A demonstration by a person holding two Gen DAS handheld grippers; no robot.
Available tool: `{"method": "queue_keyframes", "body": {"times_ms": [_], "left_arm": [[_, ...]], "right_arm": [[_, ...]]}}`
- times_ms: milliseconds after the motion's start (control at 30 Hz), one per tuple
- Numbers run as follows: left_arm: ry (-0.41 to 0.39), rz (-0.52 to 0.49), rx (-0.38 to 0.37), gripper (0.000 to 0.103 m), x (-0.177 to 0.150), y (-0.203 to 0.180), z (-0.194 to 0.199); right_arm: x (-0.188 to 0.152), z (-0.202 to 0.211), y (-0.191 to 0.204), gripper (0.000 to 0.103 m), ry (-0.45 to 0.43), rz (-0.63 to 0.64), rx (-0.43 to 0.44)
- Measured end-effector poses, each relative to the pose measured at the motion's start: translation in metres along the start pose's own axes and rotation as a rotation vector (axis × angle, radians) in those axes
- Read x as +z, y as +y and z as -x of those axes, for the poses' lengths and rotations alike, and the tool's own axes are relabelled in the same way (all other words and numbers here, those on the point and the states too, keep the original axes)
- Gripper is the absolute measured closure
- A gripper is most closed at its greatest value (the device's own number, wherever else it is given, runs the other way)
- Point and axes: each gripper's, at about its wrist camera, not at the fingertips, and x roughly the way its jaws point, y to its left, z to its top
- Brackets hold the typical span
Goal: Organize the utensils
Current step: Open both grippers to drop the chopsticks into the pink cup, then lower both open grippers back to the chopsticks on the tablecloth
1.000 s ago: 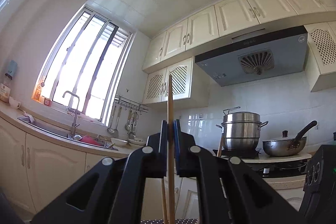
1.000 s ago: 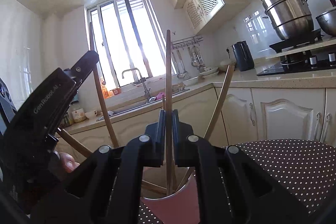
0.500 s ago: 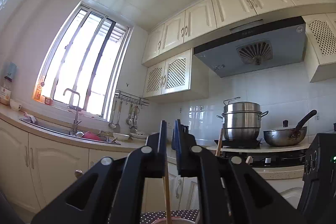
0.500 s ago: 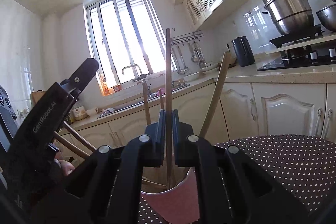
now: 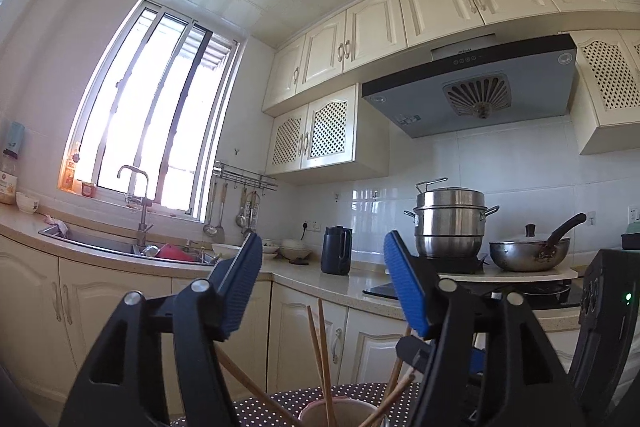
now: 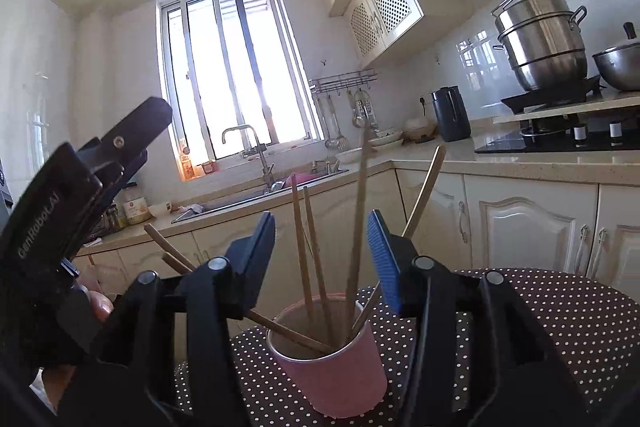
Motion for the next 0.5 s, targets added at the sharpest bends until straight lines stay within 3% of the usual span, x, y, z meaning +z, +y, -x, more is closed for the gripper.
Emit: {"method": "queue_keyframes", "body": {"times_ms": [500], "left_arm": [[0.212,-0.023,-0.058,0.030,0.033,0.019,0.071]], "right_arm": [[0.017,0.095,0.057,0.053,0.018,0.024,-0.092]]}}
